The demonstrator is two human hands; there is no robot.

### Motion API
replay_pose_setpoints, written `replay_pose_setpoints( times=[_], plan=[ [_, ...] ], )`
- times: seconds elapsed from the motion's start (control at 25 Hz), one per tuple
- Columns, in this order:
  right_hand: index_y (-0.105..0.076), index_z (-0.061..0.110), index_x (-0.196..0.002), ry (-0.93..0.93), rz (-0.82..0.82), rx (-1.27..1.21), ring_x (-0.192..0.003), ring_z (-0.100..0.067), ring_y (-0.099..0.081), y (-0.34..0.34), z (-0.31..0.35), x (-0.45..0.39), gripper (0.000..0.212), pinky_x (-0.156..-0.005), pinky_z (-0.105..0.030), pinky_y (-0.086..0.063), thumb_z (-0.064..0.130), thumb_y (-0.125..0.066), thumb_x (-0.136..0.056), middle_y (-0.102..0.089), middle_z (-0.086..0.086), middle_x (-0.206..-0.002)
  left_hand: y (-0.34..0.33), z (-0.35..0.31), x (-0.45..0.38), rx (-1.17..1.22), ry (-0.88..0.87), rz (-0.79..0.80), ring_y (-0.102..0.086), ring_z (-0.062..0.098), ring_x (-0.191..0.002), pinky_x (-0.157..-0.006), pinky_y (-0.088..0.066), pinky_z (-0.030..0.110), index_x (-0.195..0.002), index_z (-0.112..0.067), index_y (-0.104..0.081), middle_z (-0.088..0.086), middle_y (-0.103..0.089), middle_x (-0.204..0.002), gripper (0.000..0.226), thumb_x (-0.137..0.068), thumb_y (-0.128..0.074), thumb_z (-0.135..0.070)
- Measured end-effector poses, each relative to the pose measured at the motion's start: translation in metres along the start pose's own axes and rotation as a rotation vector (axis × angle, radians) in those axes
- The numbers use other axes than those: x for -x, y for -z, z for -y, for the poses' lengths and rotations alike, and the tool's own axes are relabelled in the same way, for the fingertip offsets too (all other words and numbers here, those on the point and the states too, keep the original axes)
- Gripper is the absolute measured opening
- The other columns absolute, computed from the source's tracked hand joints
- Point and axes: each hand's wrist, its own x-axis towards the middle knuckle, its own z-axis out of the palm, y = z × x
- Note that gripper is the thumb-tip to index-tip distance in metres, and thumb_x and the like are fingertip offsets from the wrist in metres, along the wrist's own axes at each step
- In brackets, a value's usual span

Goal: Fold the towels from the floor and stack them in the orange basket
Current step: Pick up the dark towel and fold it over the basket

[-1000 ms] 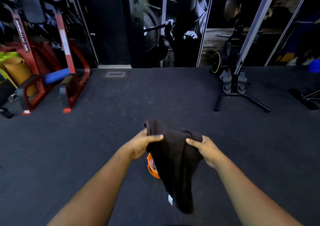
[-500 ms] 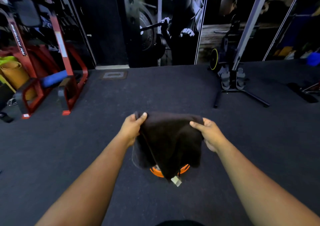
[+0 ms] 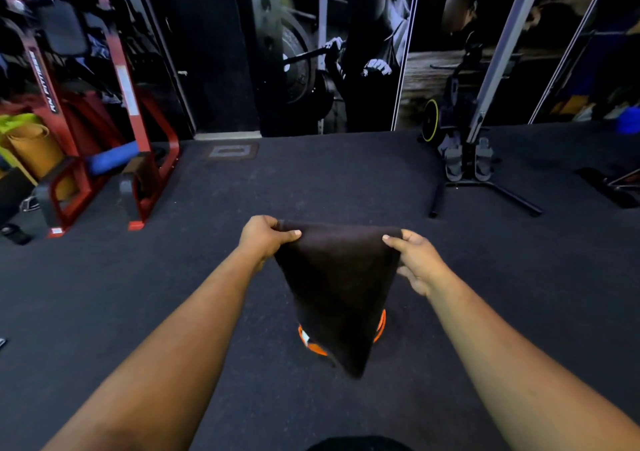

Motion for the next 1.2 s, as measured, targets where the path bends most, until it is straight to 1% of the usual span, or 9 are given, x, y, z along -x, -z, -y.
replay_pose_setpoints(
  times=[0.2, 0.28, 0.48, 0.6, 0.76, 0.84, 0.96, 1.08, 1.2],
  plan=[
    [-0.07, 0.017, -0.1, 0.084, 0.056, 0.141, -0.084, -0.013, -0.074, 0.01, 0.003, 0.001, 0.014, -0.078, -0.031, -0.055, 0.006, -0.07, -0.091, -0.078, 0.0, -0.09, 0.003, -0.001, 0.0, -0.281, -0.154, -0.032, -0.065, 0.026, -0.08, -0.066, -0.048, 0.035, -0.091, -0.009, -0.068, 0.009, -0.068, -0.083, 0.036, -0.097, -0.064, -0.044],
    [-0.072, 0.017, -0.1, 0.073, 0.039, 0.201, -0.096, -0.02, -0.073, 0.017, 0.002, -0.002, 0.016, -0.088, -0.038, -0.054, 0.009, -0.077, -0.087, -0.079, -0.001, -0.095, 0.002, -0.003, 0.0, -0.338, -0.173, -0.016, -0.063, 0.027, -0.082, -0.067, -0.045, 0.036, -0.095, -0.006, -0.064, 0.009, -0.065, -0.084, 0.039, -0.102, -0.056, -0.043],
    [-0.069, 0.019, -0.097, -0.112, -0.014, 0.119, -0.096, -0.018, -0.067, 0.023, 0.0, -0.005, 0.015, -0.095, -0.048, -0.048, 0.023, -0.079, -0.086, -0.076, -0.001, -0.095, 0.0, 0.001, -0.001, -0.149, -0.127, 0.189, -0.066, 0.024, -0.1, -0.088, -0.055, 0.041, -0.113, -0.007, -0.063, 0.006, -0.068, -0.105, 0.025, -0.097, -0.068, -0.026],
    [-0.067, 0.019, -0.088, -0.025, -0.094, 0.128, -0.092, -0.015, -0.065, 0.024, -0.004, -0.006, 0.01, -0.092, -0.042, -0.048, 0.02, -0.078, -0.088, -0.073, 0.003, -0.089, 0.003, 0.0, -0.002, -0.328, -0.228, 0.022, -0.069, 0.024, -0.093, -0.085, -0.057, 0.037, -0.105, -0.009, -0.072, 0.007, -0.073, -0.096, 0.024, -0.088, -0.079, -0.025],
    [-0.067, 0.019, -0.085, 0.155, -0.137, 0.17, -0.075, -0.003, -0.067, 0.021, -0.003, 0.0, 0.015, -0.069, -0.02, -0.046, 0.007, -0.076, -0.088, -0.073, 0.001, -0.085, 0.006, -0.006, -0.001, -0.232, -0.185, -0.132, -0.069, 0.015, -0.084, -0.081, -0.058, 0.032, -0.095, -0.017, -0.076, -0.002, -0.074, -0.088, 0.026, -0.078, -0.088, -0.031],
    [-0.067, 0.019, -0.086, 0.141, -0.134, 0.095, -0.078, -0.006, -0.068, 0.022, -0.003, 0.0, 0.015, -0.072, -0.022, -0.048, 0.007, -0.076, -0.087, -0.074, 0.001, -0.085, 0.006, -0.007, -0.001, -0.159, -0.136, -0.128, -0.07, 0.012, -0.084, -0.074, -0.056, 0.028, -0.092, -0.02, -0.076, -0.005, -0.074, -0.085, 0.022, -0.078, -0.088, -0.032],
    [-0.07, 0.02, -0.087, 0.041, -0.12, 0.004, -0.087, -0.015, -0.067, 0.024, -0.004, -0.001, 0.008, -0.086, -0.037, -0.048, 0.016, -0.077, -0.087, -0.075, 0.002, -0.086, 0.005, -0.01, -0.001, -0.043, -0.096, -0.118, -0.071, 0.014, -0.084, -0.068, -0.054, 0.025, -0.091, -0.018, -0.074, -0.004, -0.073, -0.082, 0.018, -0.081, -0.086, -0.028],
    [-0.072, 0.019, -0.087, 0.196, -0.181, 0.161, -0.082, -0.011, -0.067, 0.028, -0.004, -0.003, 0.011, -0.081, -0.032, -0.048, 0.016, -0.081, -0.084, -0.074, 0.003, -0.084, 0.004, -0.01, -0.001, -0.131, -0.164, -0.154, -0.069, 0.015, -0.088, -0.077, -0.057, 0.033, -0.095, -0.021, -0.072, -0.006, -0.071, -0.087, 0.019, -0.085, -0.081, -0.034],
    [-0.071, 0.012, -0.086, 0.345, -0.256, 0.283, -0.078, -0.01, -0.064, 0.032, -0.006, -0.001, 0.016, -0.075, -0.024, -0.05, 0.014, -0.085, -0.079, -0.07, 0.0, -0.084, 0.007, -0.013, 0.001, -0.352, -0.273, -0.176, -0.061, 0.019, -0.111, -0.094, -0.053, 0.05, -0.091, -0.03, -0.068, -0.006, -0.067, -0.111, 0.014, -0.09, -0.074, -0.043]
  ],
)
